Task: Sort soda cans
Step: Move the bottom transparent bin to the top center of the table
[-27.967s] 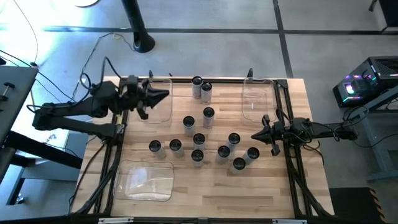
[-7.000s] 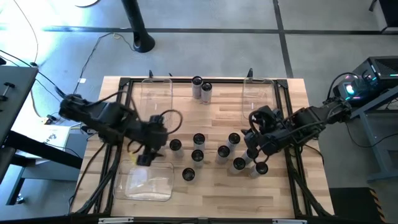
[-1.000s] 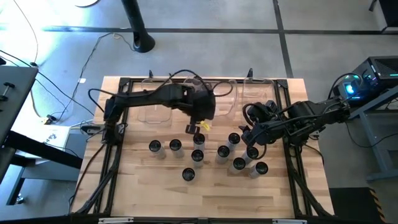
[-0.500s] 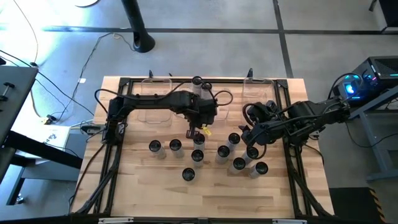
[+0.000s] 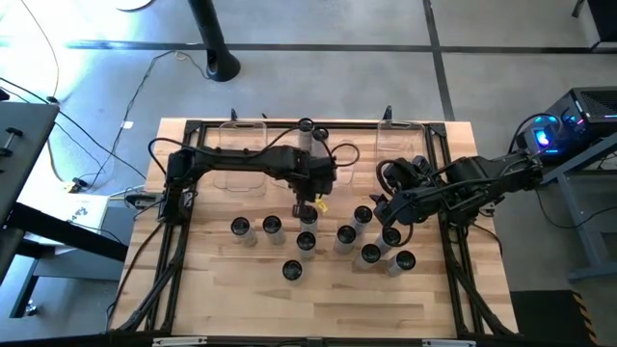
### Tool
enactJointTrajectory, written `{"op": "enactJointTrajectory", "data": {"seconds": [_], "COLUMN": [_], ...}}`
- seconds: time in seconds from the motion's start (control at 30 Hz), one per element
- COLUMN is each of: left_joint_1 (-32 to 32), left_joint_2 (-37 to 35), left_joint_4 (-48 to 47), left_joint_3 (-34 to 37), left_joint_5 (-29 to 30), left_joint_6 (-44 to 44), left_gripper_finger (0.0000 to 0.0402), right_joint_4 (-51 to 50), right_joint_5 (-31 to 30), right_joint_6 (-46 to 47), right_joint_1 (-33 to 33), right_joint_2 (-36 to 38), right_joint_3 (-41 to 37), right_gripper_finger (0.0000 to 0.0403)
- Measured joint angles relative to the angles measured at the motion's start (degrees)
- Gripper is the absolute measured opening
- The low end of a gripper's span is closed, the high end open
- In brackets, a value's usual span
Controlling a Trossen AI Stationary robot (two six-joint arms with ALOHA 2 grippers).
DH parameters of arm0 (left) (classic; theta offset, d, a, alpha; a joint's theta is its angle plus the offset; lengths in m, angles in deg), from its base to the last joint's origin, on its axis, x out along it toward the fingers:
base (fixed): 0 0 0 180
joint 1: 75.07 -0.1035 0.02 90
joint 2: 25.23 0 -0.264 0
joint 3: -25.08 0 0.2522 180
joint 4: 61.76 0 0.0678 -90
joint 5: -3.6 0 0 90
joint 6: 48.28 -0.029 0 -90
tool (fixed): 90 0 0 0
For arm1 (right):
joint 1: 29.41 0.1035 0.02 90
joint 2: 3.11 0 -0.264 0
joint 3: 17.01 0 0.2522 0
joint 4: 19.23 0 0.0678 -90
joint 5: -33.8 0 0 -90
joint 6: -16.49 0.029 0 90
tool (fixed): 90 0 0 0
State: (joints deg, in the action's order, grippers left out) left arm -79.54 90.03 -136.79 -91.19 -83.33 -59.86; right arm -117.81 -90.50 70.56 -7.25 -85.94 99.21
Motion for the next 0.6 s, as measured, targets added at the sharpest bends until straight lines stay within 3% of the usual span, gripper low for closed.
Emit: {"op": "enactJointTrajectory", "data": {"seconds": [0.37, 0.6], "left_joint_1": [0.09, -0.15], "left_joint_2": [0.09, 0.09], "left_joint_4": [1.85, 5.52], "left_joint_3": [5.32, 5.30], "left_joint_5": [-0.96, -0.87], "left_joint_6": [-2.27, -0.67], "left_gripper_finger": [0.0002, 0.0033], "right_joint_4": [1.15, 2.36], "right_joint_5": [-0.01, 0.00], "right_joint_6": [-0.08, -0.09], "right_joint_1": [0.00, 0.00], "right_joint_2": [0.00, 0.00], "right_joint_3": [0.00, 0.00], "right_gripper_finger": [0.0311, 0.0311]}}
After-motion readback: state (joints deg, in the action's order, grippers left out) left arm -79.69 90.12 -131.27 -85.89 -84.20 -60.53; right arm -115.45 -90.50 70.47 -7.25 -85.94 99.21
